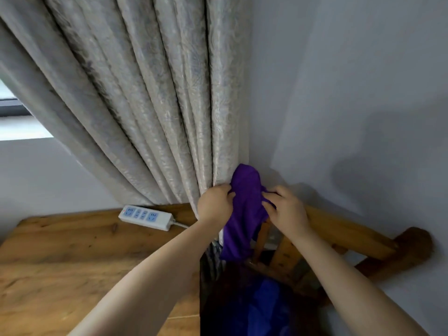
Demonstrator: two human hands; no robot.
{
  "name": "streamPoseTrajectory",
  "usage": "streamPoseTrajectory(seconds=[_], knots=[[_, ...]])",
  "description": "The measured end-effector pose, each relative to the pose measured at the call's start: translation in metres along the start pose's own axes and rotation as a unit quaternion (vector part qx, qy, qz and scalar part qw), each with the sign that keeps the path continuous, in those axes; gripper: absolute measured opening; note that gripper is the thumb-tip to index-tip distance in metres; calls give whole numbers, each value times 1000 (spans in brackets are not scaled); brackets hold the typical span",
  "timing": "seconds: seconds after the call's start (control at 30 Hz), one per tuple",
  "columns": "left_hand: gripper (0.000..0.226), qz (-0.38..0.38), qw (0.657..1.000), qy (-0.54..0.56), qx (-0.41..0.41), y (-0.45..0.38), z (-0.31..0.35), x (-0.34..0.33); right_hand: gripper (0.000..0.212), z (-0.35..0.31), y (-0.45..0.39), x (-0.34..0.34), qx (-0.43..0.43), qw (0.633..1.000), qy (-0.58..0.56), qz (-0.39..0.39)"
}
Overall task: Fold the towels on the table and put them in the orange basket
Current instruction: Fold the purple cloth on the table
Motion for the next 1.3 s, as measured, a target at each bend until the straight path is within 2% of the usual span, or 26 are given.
streamPoseTrajectory(seconds=[0.1,0.2,0.3,0.4,0.53,0.67,0.83,0.97,1.17,1.3], knots=[[25,2,1000,8,-5,6,-1,5,15,-2,2,6,-6,1000,-23,18],[25,-1,1000,-1,-28,17,-1,15,9,7,12,24,-69,995,-60,46],[27,-3,992,-79,-96,40,9,25,8,-7,27,46,-63,996,-23,66],[25,20,988,-83,-131,72,12,44,10,-41,42,65,-37,996,-4,87],[21,84,988,-36,-121,121,5,89,14,-90,60,90,-44,991,-24,124],[19,148,982,-2,-118,193,-19,136,14,-168,93,110,16,990,-14,140],[19,177,979,-16,-101,285,-72,185,12,-266,126,102,42,997,-3,65],[21,208,975,-41,-72,343,-116,229,18,-339,140,80,55,998,11,-4],[22,249,967,-53,-17,405,-187,273,20,-411,144,32,61,993,-52,-90],[22,240,968,-66,33,423,-234,277,23,-447,142,-8,79,985,-59,-139]])
Point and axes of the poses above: each hand's wrist, its own y-axis away from the middle knuckle, its own x-axis out of the back of the hand, z = x × y, the point moved 9 cm from there along -y, towards the middle knuckle, and after that the axes turned 7 degrees about -z, right-handed, at the moved point
